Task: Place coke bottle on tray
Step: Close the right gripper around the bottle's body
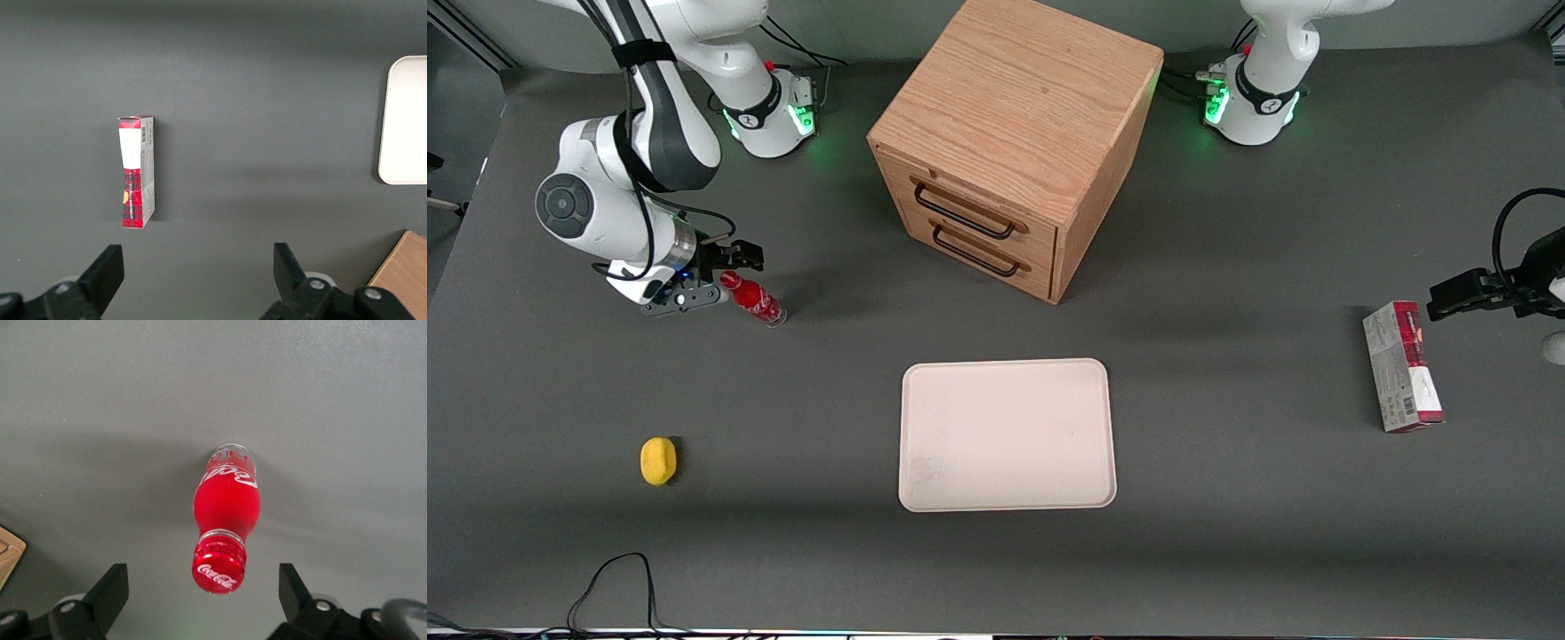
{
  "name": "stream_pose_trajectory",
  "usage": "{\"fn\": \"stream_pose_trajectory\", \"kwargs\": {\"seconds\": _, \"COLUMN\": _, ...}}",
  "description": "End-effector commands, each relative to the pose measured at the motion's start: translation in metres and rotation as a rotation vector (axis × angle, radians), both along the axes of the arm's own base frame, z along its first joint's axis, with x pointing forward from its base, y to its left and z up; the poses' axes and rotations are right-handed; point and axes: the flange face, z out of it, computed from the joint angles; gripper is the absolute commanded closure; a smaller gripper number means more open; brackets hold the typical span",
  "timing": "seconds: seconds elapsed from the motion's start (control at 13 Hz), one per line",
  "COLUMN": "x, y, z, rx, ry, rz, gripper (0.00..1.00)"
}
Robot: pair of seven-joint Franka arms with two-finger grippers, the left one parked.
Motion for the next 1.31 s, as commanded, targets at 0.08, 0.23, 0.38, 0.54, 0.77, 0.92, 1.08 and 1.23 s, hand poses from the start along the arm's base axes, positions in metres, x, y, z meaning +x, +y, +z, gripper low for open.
{"fn": "stream_pose_trajectory", "kwargs": {"seconds": 0.08, "x": -0.002, "y": -0.002, "z": 0.003, "rx": 0.015, "ry": -0.022, "rz": 0.021, "gripper": 0.00}}
{"fn": "stream_pose_trajectory", "kwargs": {"seconds": 0.23, "x": -0.001, "y": -0.003, "z": 0.004, "rx": 0.016, "ry": -0.024, "rz": 0.021, "gripper": 0.03}}
{"fn": "stream_pose_trajectory", "kwargs": {"seconds": 0.38, "x": 0.000, "y": -0.009, "z": 0.004, "rx": 0.017, "ry": -0.023, "rz": 0.008, "gripper": 0.70}}
{"fn": "stream_pose_trajectory", "kwargs": {"seconds": 0.54, "x": 0.000, "y": -0.009, "z": 0.004, "rx": 0.018, "ry": -0.024, "rz": 0.012, "gripper": 1.00}}
{"fn": "stream_pose_trajectory", "kwargs": {"seconds": 0.77, "x": 0.000, "y": -0.009, "z": 0.005, "rx": 0.018, "ry": -0.025, "rz": 0.012, "gripper": 1.00}}
{"fn": "stream_pose_trajectory", "kwargs": {"seconds": 0.92, "x": 0.000, "y": -0.009, "z": 0.004, "rx": 0.017, "ry": -0.022, "rz": 0.012, "gripper": 1.00}}
{"fn": "stream_pose_trajectory", "kwargs": {"seconds": 1.08, "x": 0.002, "y": -0.008, "z": 0.006, "rx": 0.017, "ry": -0.022, "rz": 0.011, "gripper": 1.00}}
{"fn": "stream_pose_trajectory", "kwargs": {"seconds": 1.23, "x": 0.019, "y": -0.004, "z": 0.027, "rx": 0.016, "ry": -0.052, "rz": 0.001, "gripper": 1.00}}
